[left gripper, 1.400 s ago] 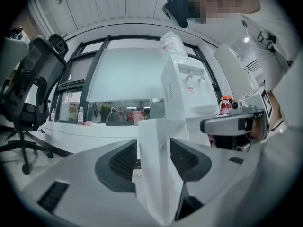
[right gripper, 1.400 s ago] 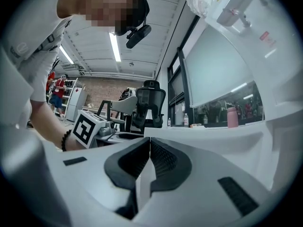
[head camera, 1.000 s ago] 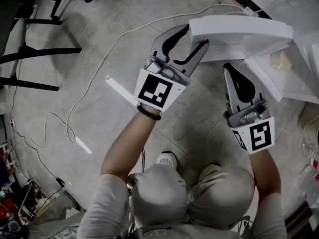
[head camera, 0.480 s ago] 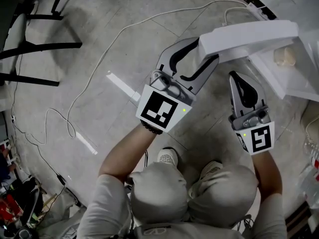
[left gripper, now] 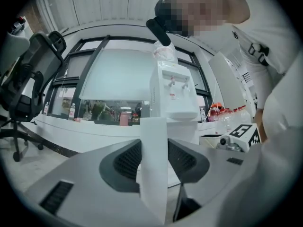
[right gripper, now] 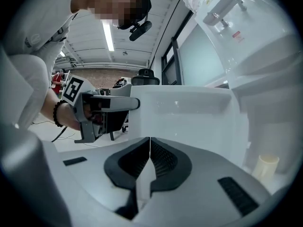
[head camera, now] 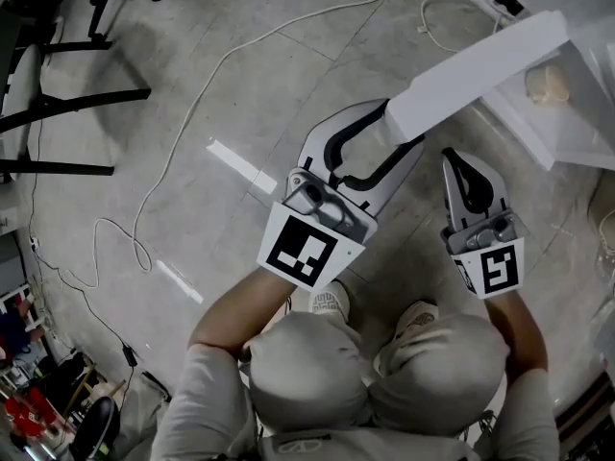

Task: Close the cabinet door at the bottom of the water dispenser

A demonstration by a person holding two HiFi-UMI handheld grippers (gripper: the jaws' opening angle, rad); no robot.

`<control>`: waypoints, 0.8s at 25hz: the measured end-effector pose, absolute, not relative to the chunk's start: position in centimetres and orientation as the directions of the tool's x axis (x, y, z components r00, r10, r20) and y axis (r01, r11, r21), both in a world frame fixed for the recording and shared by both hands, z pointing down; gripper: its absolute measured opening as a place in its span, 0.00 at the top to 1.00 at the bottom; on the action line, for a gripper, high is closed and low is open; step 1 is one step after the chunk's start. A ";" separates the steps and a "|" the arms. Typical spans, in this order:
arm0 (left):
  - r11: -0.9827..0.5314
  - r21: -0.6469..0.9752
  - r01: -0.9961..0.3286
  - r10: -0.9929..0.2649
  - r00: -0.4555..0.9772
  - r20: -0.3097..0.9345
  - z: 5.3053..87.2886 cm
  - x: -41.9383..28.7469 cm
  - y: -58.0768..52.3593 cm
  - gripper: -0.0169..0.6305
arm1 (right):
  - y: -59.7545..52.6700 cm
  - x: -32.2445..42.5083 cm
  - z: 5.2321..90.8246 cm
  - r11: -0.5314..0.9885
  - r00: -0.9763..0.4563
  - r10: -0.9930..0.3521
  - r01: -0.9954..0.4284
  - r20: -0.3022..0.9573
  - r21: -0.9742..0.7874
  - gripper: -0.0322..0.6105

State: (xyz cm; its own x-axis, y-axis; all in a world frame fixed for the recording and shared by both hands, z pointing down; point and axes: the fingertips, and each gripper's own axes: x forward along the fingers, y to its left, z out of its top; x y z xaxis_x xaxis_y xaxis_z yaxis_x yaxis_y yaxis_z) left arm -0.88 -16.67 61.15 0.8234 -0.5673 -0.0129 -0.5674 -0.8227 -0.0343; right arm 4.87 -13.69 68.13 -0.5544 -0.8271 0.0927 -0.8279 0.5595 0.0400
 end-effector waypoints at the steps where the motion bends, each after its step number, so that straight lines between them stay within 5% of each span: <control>1: -0.827 -0.033 -0.562 -0.562 0.827 -0.016 61.1 -0.7 -16.3 0.70 | -13.3 4.9 68.4 0.560 -0.556 -0.826 -0.827 0.091 0.037 0.93; 20: -0.919 -0.026 -0.393 -0.392 0.919 -0.039 61.3 3.1 -9.8 0.70 | -7.6 9.3 71.7 0.482 -0.473 -0.869 -0.876 0.145 0.034 0.92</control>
State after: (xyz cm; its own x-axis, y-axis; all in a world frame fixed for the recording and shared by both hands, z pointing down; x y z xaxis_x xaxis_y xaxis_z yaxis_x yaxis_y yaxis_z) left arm 3.09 -9.82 61.29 0.9192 -0.3919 -0.0389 -0.3930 -0.9192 -0.0261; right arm 9.34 -7.56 71.67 -0.4728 -0.8692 0.1446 -0.8756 0.4819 0.0337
